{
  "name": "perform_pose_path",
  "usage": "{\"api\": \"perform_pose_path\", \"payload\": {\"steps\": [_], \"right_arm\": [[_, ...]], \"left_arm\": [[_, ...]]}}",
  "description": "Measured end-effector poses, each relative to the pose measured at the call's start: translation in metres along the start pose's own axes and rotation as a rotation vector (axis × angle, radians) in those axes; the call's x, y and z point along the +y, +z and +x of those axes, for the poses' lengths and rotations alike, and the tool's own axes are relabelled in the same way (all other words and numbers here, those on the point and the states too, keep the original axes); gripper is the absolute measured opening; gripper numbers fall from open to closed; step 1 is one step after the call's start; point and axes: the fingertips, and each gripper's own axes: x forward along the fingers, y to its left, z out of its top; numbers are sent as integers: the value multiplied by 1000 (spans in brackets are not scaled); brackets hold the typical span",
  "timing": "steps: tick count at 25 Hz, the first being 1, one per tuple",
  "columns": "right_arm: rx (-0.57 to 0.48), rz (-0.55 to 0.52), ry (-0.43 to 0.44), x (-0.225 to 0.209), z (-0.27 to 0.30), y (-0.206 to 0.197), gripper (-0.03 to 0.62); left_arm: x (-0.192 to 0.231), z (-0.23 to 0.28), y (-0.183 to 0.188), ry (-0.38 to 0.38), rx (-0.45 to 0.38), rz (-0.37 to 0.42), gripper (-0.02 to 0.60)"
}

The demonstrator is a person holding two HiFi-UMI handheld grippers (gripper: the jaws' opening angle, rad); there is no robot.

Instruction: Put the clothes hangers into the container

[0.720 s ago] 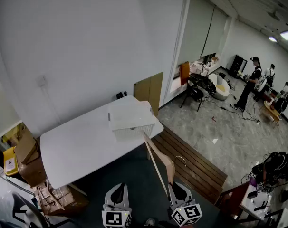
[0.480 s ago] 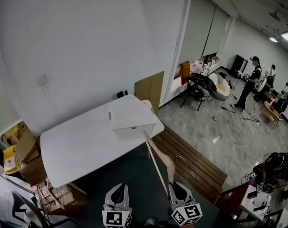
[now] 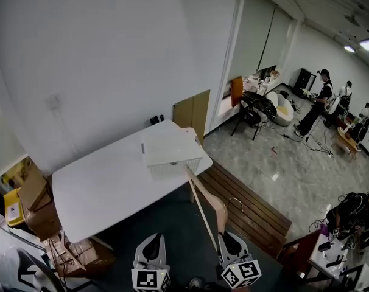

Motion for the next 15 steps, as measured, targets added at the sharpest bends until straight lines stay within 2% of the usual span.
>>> {"api": "perform_pose_path", "payload": {"steps": [15], "right_arm": [[-22,2,-80,40,26,-2,60]], "left_arm": [[48,-3,-5,-77,23,-30,8]]}}
